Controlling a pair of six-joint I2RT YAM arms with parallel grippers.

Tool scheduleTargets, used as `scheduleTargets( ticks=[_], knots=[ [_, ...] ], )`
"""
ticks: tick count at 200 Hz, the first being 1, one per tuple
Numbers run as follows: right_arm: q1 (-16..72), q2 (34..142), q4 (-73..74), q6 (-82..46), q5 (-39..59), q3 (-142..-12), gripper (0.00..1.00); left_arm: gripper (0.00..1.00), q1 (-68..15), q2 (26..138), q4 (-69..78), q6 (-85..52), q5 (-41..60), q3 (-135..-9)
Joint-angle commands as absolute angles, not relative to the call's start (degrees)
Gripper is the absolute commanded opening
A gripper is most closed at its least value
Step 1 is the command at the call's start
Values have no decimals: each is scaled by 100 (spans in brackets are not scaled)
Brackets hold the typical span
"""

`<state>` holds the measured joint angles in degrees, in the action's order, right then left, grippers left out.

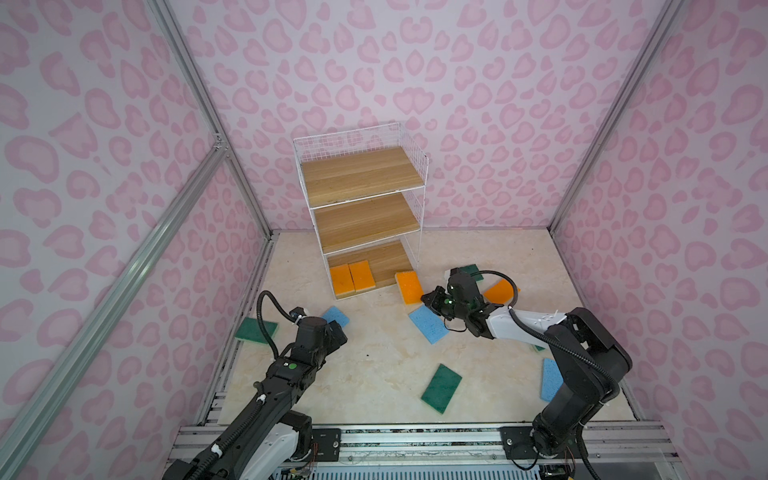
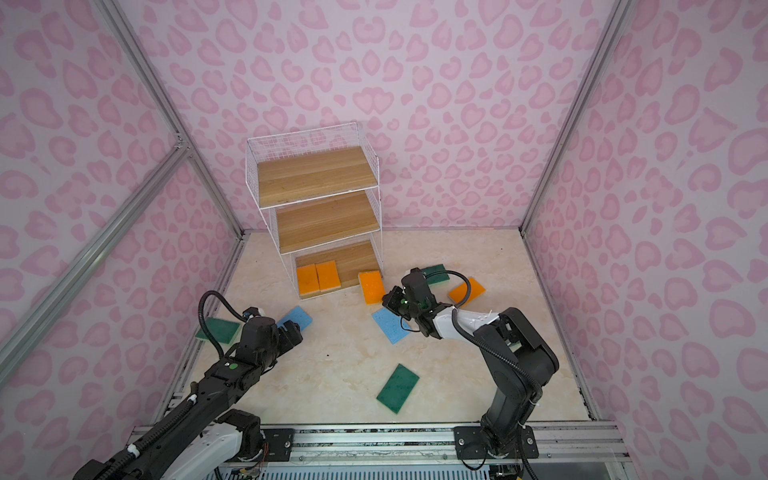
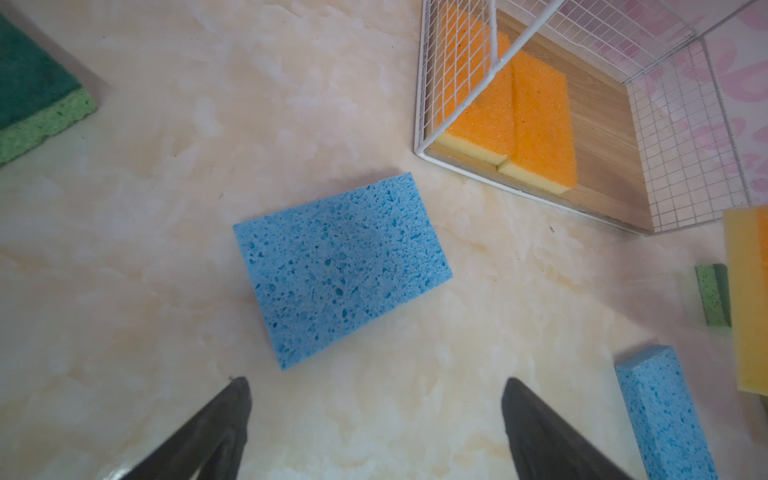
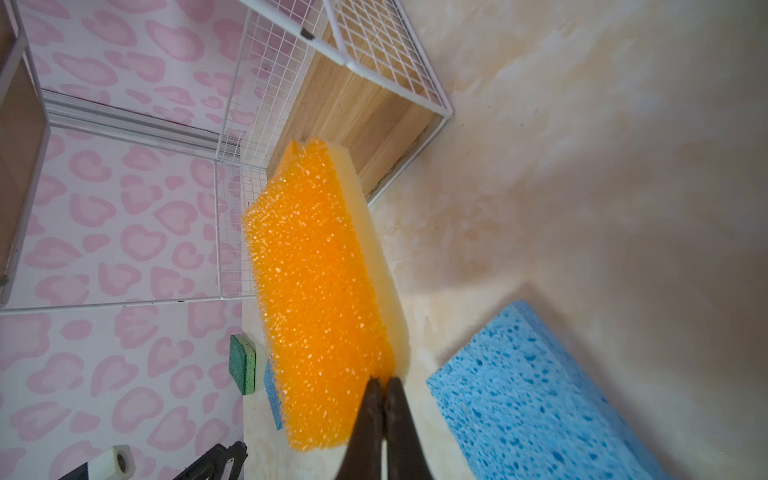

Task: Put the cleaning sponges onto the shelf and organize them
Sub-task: 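Carry the held orange sponge to the bottom shelf with right gripper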

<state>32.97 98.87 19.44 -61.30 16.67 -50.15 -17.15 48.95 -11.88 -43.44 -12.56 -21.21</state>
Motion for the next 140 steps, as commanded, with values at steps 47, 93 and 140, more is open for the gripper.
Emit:
scheduleTargets(
  ticks=[47,93,140],
  knots=[
    [3339,10303,2262,-6260,1581,-5492,0,96,-1699,4994,-909,-4320,-1508,-2056],
    [3354,10670,2411,-6354,1632,-5814,0,95,-1700,5114,-873,-4322,-1509,-2074],
    [3457,11247,2243,-6294,1574,-6490,0,95,-1696,5102,-855,-4316,-1516,-2047]
  ],
)
